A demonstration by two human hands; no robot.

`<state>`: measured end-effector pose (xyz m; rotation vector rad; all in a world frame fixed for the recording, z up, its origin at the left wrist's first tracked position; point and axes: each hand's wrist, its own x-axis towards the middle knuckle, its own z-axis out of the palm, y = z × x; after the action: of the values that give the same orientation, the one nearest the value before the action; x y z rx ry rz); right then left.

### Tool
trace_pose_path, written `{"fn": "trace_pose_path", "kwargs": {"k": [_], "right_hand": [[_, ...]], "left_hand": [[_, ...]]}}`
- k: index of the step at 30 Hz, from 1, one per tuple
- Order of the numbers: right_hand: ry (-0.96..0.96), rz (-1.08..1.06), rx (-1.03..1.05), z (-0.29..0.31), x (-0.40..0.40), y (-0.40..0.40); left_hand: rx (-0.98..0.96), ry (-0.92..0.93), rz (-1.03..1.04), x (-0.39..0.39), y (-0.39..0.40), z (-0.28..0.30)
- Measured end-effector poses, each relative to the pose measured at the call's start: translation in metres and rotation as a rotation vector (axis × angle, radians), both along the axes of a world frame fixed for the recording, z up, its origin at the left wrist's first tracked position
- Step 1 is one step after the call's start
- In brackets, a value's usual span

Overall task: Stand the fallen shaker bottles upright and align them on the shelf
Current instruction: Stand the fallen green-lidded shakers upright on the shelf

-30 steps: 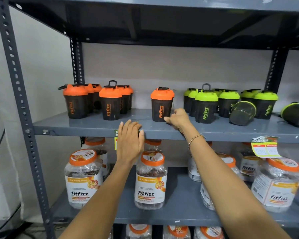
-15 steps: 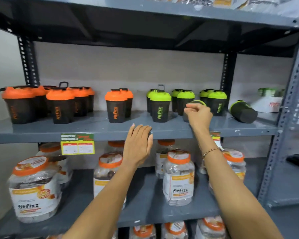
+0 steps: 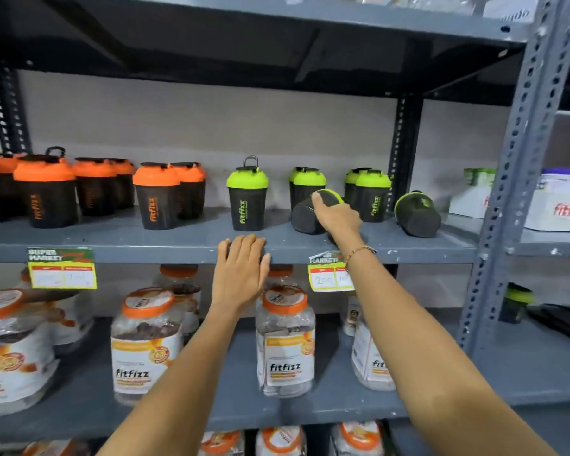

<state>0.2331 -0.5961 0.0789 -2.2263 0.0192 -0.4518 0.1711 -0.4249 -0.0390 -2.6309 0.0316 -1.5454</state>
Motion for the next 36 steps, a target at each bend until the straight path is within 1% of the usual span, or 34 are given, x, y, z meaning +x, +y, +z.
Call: {"fn": "trace_pose_path", "kwargs": {"k": [4, 7, 11, 16, 19, 22, 27, 31, 33, 36], "right_hand": [[0.058, 0.042, -0.15, 0.008, 0.003, 0.012], [0.101, 0.046, -0.189, 0.013, 0.005, 0.015], [0.122, 0.031, -0.09, 0.013, 0.005, 0.012], [0.157, -0.025, -0.034, 0.016, 0.0, 0.006], [0.123, -0.101, -0.08, 0.015, -0.007, 0.003], [0.063, -0.114, -0.142, 0.01, -0.011, 0.001], [0.015, -0.043, -0.108, -0.004, -0.021, 0.005], [-0.016, -0.008, -0.074, 0.0, -0.027, 0.004], [0.005, 0.029, -0.043, 0.005, -0.028, 0.002], [0.124, 0.103, -0.053, 0.016, -0.029, -0.003]], "left_hand": [[0.018, -0.061, 0.011, 0.005, 0.0, -0.001], [0.024, -0.085, -0.003, 0.004, 0.001, -0.003], [0.037, -0.07, -0.01, 0.003, 0.003, -0.002], [0.039, -0.082, -0.016, 0.002, 0.004, -0.003], [0.037, -0.075, -0.017, 0.004, 0.005, -0.004], [0.025, -0.073, -0.027, 0.004, 0.005, -0.004], [0.021, -0.027, -0.046, 0.0, 0.006, -0.002], [0.011, 0.011, -0.073, -0.006, 0.006, 0.001], [0.003, 0.021, -0.083, -0.008, 0.005, 0.002], [-0.006, 0.032, -0.089, -0.011, 0.006, 0.003]]}}
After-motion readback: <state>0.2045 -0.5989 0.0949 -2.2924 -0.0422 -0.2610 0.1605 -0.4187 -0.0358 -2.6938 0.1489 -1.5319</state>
